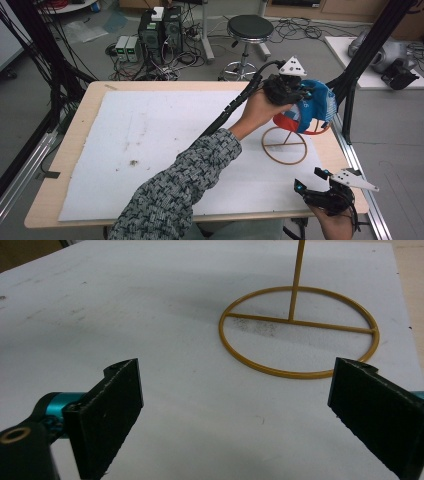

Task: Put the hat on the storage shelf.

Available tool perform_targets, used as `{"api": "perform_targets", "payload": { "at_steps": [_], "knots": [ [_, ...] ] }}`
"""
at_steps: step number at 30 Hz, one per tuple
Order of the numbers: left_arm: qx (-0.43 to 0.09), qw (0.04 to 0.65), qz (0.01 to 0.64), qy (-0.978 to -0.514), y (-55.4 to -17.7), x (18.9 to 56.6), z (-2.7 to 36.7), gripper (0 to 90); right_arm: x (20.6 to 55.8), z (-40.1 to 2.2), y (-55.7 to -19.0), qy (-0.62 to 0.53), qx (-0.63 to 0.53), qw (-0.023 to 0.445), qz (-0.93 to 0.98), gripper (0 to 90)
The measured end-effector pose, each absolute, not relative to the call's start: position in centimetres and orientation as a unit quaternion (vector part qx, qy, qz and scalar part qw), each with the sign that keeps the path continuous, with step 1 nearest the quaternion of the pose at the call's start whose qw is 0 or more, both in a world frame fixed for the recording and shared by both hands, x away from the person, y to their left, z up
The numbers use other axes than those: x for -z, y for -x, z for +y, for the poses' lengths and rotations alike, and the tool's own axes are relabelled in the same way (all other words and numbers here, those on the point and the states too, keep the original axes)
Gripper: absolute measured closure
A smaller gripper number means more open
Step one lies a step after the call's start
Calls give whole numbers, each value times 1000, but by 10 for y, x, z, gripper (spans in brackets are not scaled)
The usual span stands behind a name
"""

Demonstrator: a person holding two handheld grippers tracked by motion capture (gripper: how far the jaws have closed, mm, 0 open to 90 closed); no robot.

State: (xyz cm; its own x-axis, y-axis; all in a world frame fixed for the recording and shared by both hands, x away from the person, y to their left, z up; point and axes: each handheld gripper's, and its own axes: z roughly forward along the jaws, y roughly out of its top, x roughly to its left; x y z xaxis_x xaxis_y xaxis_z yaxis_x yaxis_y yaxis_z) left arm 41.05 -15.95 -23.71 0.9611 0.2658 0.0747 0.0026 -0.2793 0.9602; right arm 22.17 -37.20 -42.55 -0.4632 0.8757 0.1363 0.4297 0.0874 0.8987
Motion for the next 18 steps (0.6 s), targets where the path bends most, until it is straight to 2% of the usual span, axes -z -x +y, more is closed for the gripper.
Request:
{"api": "perform_targets", "payload": {
  "at_steps": [15,16,18],
  "knots": [
    [-109,582,77,-802,-406,245,-162,859,426,-371,-222,-466,-489,226,702,64],
    [-114,583,76,-801,-406,245,-162,832,426,-371,-222,-465,-490,227,702,64],
    [-119,582,79,-801,-405,246,-163,718,426,-371,-222,-465,-489,226,703,64]
  ]
}}
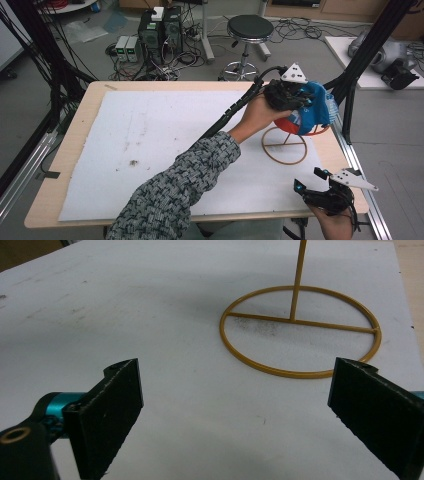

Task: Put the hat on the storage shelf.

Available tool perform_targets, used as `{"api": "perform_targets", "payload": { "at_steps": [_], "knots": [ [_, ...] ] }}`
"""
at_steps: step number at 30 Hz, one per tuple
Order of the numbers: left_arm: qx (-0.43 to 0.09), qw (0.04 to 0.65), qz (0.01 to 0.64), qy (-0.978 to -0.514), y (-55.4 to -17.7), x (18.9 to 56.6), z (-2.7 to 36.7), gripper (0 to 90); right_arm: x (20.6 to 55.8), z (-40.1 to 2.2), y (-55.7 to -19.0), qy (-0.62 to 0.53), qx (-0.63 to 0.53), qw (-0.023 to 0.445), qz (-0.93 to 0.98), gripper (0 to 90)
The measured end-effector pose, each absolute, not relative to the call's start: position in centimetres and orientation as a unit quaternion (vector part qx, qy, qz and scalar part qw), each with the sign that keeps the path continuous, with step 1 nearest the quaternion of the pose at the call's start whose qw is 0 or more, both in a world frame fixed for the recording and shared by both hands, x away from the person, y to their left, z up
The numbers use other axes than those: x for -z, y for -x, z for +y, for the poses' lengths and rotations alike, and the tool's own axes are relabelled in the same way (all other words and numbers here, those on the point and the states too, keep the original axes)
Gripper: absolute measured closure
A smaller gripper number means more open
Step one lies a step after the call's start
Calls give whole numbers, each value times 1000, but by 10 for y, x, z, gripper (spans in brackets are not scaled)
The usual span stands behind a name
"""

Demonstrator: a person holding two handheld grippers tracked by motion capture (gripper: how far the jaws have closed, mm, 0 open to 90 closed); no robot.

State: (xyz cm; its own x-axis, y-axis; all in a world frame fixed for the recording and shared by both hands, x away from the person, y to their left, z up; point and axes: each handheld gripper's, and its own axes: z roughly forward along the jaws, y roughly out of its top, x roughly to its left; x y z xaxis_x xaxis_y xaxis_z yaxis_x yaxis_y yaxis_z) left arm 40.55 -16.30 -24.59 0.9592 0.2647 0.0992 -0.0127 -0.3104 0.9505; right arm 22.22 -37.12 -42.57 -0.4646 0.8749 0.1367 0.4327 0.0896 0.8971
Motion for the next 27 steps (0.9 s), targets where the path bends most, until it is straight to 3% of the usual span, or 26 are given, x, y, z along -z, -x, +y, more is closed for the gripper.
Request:
{"api": "perform_targets", "payload": {
  "at_steps": [3,8,14,27],
  "knots": [
    [-127,573,74,-806,-406,249,-164,647,426,-371,-222,-464,-489,227,703,64],
    [-125,576,74,-805,-407,250,-165,620,426,-371,-222,-465,-489,226,702,64],
    [-130,581,69,-800,-405,247,-162,519,426,-371,-222,-465,-490,227,702,64],
    [-132,582,71,-799,-406,247,-158,492,426,-370,-223,-464,-488,226,704,64]
  ]
}}
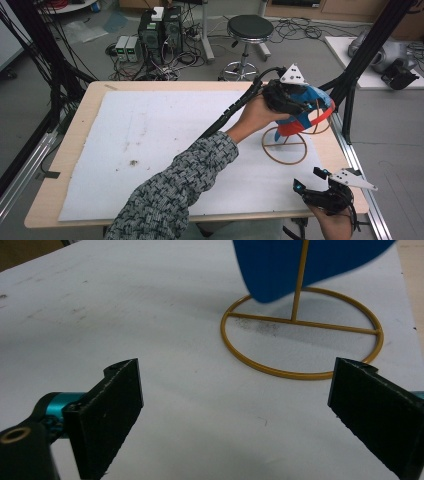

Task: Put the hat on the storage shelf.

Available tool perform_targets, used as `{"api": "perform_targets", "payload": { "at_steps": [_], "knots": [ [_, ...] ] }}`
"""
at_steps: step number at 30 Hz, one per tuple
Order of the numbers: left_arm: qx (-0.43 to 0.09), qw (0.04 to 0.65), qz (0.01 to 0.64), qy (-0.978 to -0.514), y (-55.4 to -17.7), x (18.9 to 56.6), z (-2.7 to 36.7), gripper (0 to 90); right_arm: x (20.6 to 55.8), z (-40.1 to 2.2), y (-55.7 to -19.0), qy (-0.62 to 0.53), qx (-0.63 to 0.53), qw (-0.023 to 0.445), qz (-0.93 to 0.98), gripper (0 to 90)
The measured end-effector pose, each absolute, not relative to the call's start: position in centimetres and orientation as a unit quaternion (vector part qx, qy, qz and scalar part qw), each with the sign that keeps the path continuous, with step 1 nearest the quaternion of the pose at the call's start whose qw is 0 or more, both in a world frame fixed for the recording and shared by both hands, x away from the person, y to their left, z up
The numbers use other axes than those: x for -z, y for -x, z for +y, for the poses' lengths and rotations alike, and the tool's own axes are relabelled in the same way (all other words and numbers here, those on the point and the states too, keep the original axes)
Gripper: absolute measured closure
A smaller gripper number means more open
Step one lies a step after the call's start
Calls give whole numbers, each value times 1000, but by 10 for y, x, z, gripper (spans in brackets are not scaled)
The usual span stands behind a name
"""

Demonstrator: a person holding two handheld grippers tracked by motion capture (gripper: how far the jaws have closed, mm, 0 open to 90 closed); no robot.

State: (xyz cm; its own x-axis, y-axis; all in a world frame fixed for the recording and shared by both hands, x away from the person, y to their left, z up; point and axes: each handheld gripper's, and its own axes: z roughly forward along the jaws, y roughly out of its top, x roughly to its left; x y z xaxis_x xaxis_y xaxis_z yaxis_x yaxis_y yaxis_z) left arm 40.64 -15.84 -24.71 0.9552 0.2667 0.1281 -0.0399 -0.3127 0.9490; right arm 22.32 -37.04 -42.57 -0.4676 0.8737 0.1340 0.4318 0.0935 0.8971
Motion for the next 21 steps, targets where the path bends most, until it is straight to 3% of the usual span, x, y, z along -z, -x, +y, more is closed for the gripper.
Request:
{"api": "perform_targets", "payload": {
  "at_steps": [9,21],
  "knots": [
    [-142,580,69,-799,-406,240,-147,466,426,-370,-223,-463,-490,226,703,64],
    [-161,575,94,-797,-412,237,-103,439,426,-368,-227,-462,-489,224,705,64]
  ]
}}
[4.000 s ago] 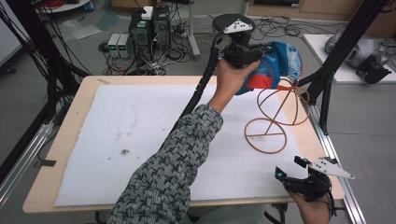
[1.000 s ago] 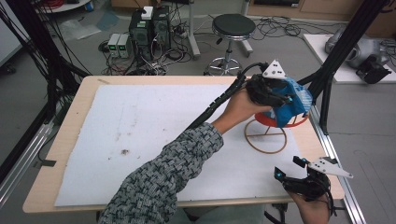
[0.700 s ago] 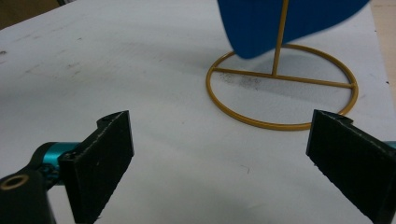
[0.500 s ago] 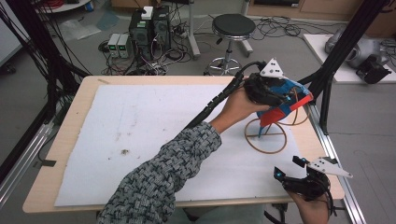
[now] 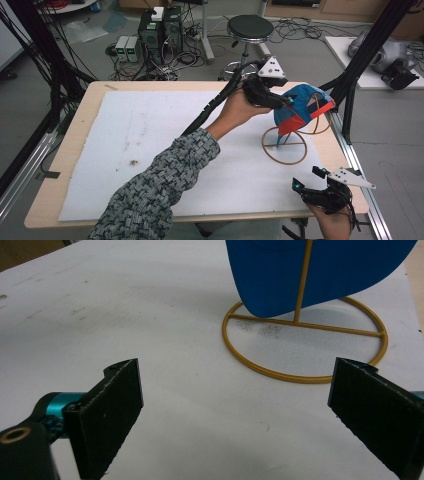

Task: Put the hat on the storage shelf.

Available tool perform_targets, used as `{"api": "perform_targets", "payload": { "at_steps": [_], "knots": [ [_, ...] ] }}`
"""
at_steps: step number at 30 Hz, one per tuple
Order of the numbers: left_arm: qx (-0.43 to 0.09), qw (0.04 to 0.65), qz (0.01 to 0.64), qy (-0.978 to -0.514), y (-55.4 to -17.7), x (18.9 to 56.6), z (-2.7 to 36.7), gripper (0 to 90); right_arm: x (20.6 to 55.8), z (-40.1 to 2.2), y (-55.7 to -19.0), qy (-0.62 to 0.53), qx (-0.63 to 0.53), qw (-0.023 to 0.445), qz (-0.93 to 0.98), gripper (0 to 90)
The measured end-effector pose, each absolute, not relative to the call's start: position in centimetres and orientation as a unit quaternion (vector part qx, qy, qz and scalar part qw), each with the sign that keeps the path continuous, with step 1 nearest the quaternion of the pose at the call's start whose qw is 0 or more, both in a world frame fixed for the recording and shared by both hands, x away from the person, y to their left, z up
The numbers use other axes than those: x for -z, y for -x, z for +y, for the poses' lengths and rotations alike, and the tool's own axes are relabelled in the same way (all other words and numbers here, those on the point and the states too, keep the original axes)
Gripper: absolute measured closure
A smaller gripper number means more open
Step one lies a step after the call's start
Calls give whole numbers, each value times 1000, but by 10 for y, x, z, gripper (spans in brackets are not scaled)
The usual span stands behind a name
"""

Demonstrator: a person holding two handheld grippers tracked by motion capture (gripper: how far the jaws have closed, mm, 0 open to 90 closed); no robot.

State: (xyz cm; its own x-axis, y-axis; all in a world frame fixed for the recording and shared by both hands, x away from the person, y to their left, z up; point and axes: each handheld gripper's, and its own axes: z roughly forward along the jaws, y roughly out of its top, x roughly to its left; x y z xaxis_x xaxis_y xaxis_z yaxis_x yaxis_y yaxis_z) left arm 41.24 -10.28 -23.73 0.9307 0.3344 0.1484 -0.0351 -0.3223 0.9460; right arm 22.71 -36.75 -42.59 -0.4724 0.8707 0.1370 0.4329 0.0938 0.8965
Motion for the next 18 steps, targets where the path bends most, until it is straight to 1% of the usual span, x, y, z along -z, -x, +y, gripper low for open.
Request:
{"api": "perform_targets", "payload": {
  "at_steps": [18],
  "knots": [
    [-205,566,147,-785,-421,240,-33,417,426,-354,-241,-448,-489,216,716,64]
  ]
}}
